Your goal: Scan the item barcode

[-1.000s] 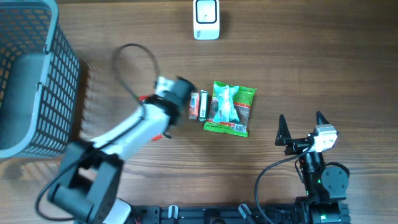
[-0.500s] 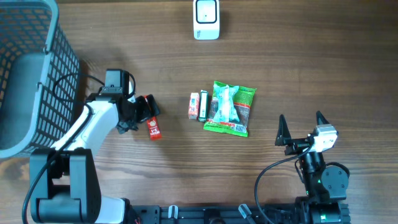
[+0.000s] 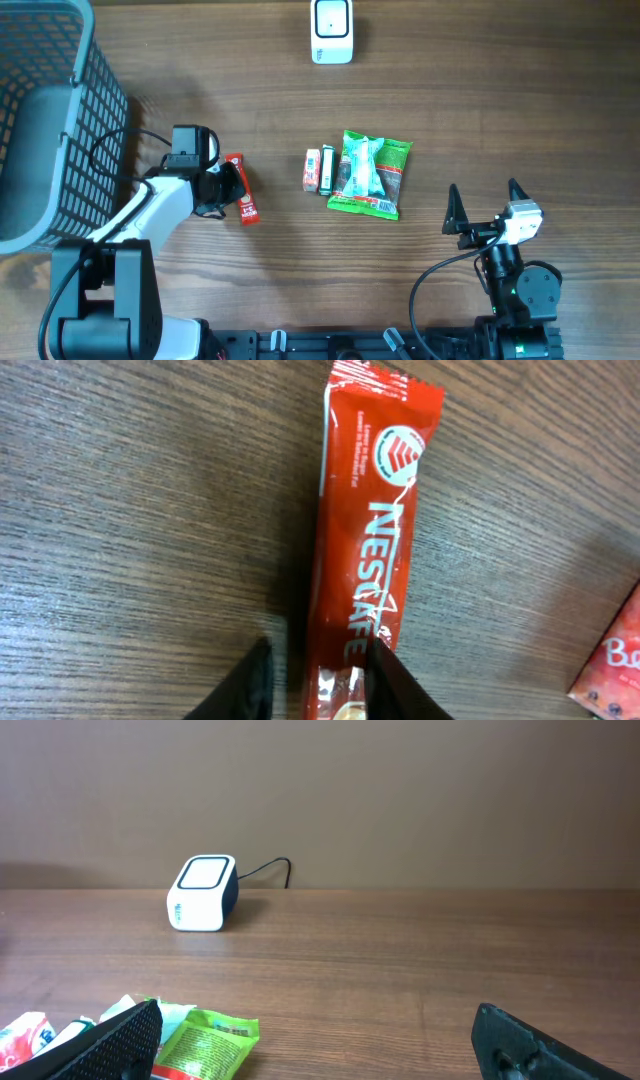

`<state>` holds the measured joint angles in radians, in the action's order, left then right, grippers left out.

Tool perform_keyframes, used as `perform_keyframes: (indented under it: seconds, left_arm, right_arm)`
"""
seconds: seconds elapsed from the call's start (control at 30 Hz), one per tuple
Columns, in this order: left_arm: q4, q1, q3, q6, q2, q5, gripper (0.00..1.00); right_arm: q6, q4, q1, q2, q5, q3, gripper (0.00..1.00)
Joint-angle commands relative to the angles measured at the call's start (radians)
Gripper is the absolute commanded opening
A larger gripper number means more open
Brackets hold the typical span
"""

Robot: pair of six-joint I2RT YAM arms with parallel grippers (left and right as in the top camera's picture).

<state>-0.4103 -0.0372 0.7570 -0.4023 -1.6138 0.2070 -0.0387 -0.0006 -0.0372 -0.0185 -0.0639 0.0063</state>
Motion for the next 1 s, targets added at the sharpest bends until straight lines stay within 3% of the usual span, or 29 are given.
perform_keyframes:
  seconds: [0.0,0.33,0.43,0.67,0.73,0.97]
  left_arm:
    - [0.019,-0.006,-0.041,0.005,-0.007,-0.01,0.23]
    - [0.045,-0.006,-0.066,0.005,-0.008,-0.01,0.2]
    - [0.045,-0.006,-0.066,0.005,-0.008,-0.01,0.1]
    - [0.044,-0.006,-0.066,0.006,-0.011,-0.01,0.04]
    - [0.039,-0.006,-0.059,0.06,-0.005,-0.01,0.04]
    - [-0.214,-0.048,0.135,0.08,0.15,-0.325,0.04]
  right_arm:
    - [0.011,0.003,0.005,0.002,-0.013,-0.001,1.0]
    - [0.012,0.003,0.005,0.002,-0.013,-0.001,1.0]
    - [0.012,0.003,0.005,0.002,-0.013,-0.001,1.0]
    - [0.012,0.003,0.005,0.002,-0.013,-0.001,1.0]
    - [0.012,0.003,0.005,0.002,-0.012,-0.001,1.0]
    - [0.012,0.003,0.005,0.002,-0.013,-0.001,1.0]
